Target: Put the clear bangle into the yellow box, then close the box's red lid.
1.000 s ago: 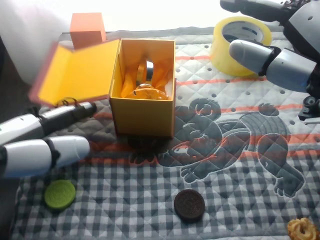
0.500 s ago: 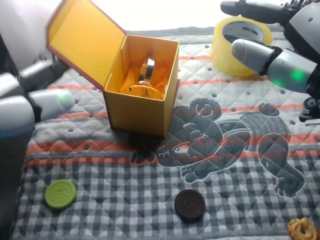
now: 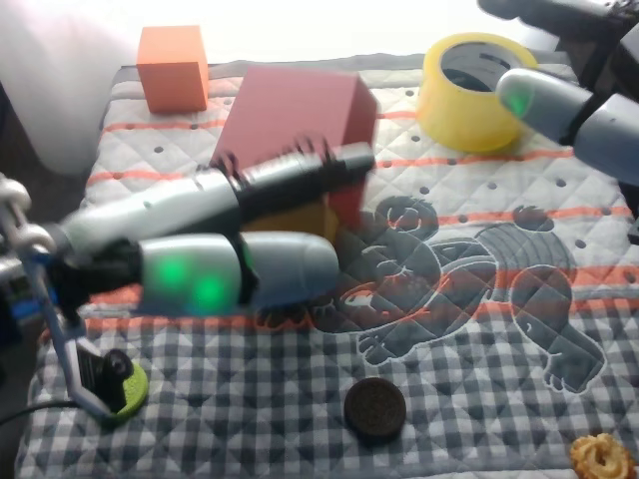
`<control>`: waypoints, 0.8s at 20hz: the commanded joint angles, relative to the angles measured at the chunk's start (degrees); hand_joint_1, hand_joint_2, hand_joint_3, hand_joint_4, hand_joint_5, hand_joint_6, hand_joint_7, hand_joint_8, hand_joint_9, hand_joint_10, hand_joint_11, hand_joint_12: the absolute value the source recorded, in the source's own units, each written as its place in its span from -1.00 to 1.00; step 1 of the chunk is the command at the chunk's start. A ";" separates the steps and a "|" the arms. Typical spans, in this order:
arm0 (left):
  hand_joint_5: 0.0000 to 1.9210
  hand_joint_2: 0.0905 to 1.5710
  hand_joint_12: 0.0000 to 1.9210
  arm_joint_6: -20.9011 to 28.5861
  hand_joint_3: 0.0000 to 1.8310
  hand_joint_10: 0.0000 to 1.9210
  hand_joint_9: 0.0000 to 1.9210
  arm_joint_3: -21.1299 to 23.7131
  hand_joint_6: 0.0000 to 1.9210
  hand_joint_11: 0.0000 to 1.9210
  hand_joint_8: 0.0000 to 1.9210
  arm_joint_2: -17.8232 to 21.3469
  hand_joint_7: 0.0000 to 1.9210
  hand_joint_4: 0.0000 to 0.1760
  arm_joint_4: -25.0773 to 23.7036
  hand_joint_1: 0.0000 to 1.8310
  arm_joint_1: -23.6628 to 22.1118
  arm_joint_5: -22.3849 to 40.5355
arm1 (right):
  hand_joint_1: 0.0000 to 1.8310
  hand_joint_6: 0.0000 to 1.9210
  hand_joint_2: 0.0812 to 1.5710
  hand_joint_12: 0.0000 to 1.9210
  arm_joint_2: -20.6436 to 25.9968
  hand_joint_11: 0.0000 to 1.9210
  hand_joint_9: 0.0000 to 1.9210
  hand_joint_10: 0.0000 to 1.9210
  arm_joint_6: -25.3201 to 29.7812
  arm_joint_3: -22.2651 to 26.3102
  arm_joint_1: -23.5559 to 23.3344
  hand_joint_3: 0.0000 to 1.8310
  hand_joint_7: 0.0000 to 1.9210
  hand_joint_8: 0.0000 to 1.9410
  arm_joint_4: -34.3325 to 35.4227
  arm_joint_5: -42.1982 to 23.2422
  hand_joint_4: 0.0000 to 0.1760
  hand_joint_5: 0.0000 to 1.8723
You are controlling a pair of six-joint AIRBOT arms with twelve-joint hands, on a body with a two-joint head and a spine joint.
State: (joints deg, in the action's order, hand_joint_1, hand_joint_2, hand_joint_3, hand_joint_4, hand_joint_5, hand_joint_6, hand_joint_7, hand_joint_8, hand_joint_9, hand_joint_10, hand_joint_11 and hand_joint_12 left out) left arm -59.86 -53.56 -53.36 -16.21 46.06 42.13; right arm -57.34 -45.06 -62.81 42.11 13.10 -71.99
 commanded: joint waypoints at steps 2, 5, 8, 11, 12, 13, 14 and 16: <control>-1.00 0.75 -1.00 1.04 -1.00 -1.00 -1.00 -0.58 -1.00 -1.00 -1.00 0.10 -1.00 -1.00 1.59 -0.91 -0.32 2.34 | -0.78 -1.00 0.69 -0.32 0.80 -1.00 -0.60 -0.99 0.13 0.34 -0.16 -1.00 -0.45 -1.00 -0.54 -7.39 -1.00 -0.49; -1.00 0.76 -1.00 1.04 -1.00 -1.00 -1.00 -1.39 -1.00 -1.00 -1.00 2.21 -1.00 -1.00 5.20 -0.96 -0.51 5.86 | -0.72 -1.00 0.65 -0.34 2.30 -1.00 -0.60 -0.99 0.13 1.07 0.66 -1.00 -0.45 -1.00 -0.99 -8.34 -1.00 -0.51; -1.00 0.75 -1.00 1.05 -1.00 -1.00 -1.00 -2.23 -1.00 -1.00 -1.00 5.96 -1.00 -1.00 15.05 -1.00 -0.04 17.95 | -0.79 -1.00 0.62 -0.41 4.98 -1.00 -0.61 -1.00 -0.62 2.96 2.46 -1.00 -0.46 -1.00 -1.97 -11.17 -1.00 -0.52; -0.98 0.72 -1.00 2.78 -1.00 -1.00 -0.99 -2.33 -0.99 -0.99 -1.00 7.72 -1.00 -1.00 20.43 -0.98 1.68 30.26 | -0.79 -1.00 0.57 -0.50 7.50 -0.91 -0.58 -1.00 -1.40 5.43 6.88 -1.00 -0.42 -1.00 -1.65 -14.91 -0.74 -0.50; -0.99 0.71 -0.97 4.96 -1.00 -0.97 -0.92 -2.69 -1.00 -0.93 -0.99 7.78 -0.98 -1.00 21.50 -1.00 2.96 33.72 | -0.72 -1.00 0.61 -0.44 8.43 -0.95 -0.57 -1.00 -1.92 6.66 9.21 -1.00 -0.47 -1.00 -1.27 -16.52 -1.00 -0.53; -0.94 0.71 -0.93 6.76 -1.00 -0.99 -0.90 -2.90 -0.99 -0.88 -0.99 7.75 -0.94 -1.00 22.46 -0.95 4.24 36.20 | -0.65 -1.00 0.60 -0.35 8.97 -0.99 -0.56 -1.00 -2.29 7.46 10.94 -1.00 -0.47 -1.00 -0.96 -17.98 -1.00 -0.53; -0.94 0.71 -0.93 8.35 -1.00 -0.99 -0.90 -2.93 -0.99 -0.88 -0.99 7.73 -0.94 -1.00 23.46 -0.95 5.32 38.17 | -0.65 -1.00 0.60 -0.35 9.41 -0.99 -0.56 -1.00 -2.46 8.23 12.48 -1.00 -0.47 -1.00 -0.61 -19.33 -1.00 -0.53; -0.92 0.69 -0.55 13.07 -0.99 -0.99 -0.81 -2.96 -1.00 -0.83 -1.00 7.62 -0.89 -1.00 26.01 -0.80 8.22 44.30 | -0.55 -1.00 0.63 -0.25 10.56 -0.98 -0.51 -0.99 -2.53 10.01 15.82 -1.00 -0.45 -1.00 0.30 -23.46 -1.00 -0.57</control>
State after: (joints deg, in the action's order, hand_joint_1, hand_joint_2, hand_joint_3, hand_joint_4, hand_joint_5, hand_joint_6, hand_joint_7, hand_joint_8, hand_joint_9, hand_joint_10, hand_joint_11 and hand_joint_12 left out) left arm -47.03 -56.29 -45.95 8.49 55.11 76.55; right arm -47.20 -47.68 -52.34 59.33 12.91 -86.50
